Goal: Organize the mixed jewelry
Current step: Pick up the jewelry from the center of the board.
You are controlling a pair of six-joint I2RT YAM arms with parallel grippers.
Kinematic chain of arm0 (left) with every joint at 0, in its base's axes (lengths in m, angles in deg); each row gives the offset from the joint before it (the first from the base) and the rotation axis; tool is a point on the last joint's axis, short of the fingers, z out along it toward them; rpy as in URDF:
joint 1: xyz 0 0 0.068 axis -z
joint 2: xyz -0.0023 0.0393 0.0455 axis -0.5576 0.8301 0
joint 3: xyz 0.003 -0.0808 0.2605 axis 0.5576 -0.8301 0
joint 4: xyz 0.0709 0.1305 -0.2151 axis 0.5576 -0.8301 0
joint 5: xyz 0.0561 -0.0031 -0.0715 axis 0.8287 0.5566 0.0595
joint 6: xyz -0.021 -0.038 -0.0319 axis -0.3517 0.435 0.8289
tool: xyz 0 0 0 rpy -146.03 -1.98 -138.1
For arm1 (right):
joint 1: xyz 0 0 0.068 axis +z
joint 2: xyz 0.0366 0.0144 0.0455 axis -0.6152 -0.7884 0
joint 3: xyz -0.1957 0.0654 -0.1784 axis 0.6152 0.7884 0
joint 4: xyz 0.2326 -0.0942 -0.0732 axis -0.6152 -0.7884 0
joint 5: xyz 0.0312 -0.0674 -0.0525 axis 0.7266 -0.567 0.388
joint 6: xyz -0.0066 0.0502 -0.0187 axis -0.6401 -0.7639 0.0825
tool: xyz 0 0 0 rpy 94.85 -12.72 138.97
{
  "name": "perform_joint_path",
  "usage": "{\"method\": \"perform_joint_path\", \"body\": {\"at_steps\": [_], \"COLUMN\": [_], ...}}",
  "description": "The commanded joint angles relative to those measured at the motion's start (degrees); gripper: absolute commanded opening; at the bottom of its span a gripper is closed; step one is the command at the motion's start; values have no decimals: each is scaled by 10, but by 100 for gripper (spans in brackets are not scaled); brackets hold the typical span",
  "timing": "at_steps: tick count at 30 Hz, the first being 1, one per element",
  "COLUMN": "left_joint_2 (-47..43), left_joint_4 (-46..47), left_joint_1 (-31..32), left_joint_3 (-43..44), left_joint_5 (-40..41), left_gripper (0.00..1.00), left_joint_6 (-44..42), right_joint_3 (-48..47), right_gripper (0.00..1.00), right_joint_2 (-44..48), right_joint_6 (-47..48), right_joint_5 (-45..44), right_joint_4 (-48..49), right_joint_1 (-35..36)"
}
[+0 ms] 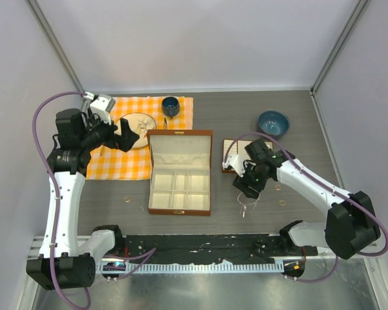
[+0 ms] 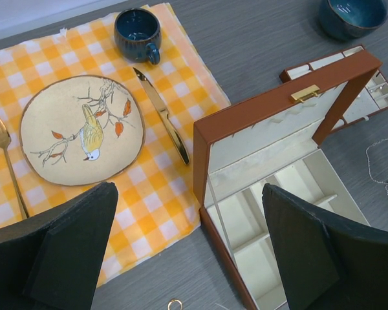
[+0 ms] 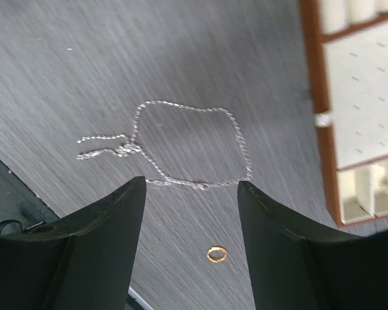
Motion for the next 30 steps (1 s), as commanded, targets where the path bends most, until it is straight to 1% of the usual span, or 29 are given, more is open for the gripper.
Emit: {"method": "perform_joint_path", "body": {"at_steps": [1, 8, 16, 30], "left_joint_2": [-4, -1, 1, -5], "left_joint_4": [8, 22, 26, 26], "left_joint_1": [1, 1, 1, 1], "left_joint_3": [-5, -8, -7, -13], "left_joint_5": [2, 9, 9, 17], "left_gripper": [100, 100, 100, 100], "left_joint_6": [-3, 9, 15, 11], "right_joint_3": [14, 33, 54, 54], "right_gripper": [64, 61, 59, 53], "right_joint_2": [-16, -52, -68, -88], "right_joint_6": [-11, -32, -45, -64], "right_joint_5": [-9, -9, -16, -30], "right_joint_4": [25, 57, 82, 108], "right_joint_1": [35, 72, 112, 130]}}
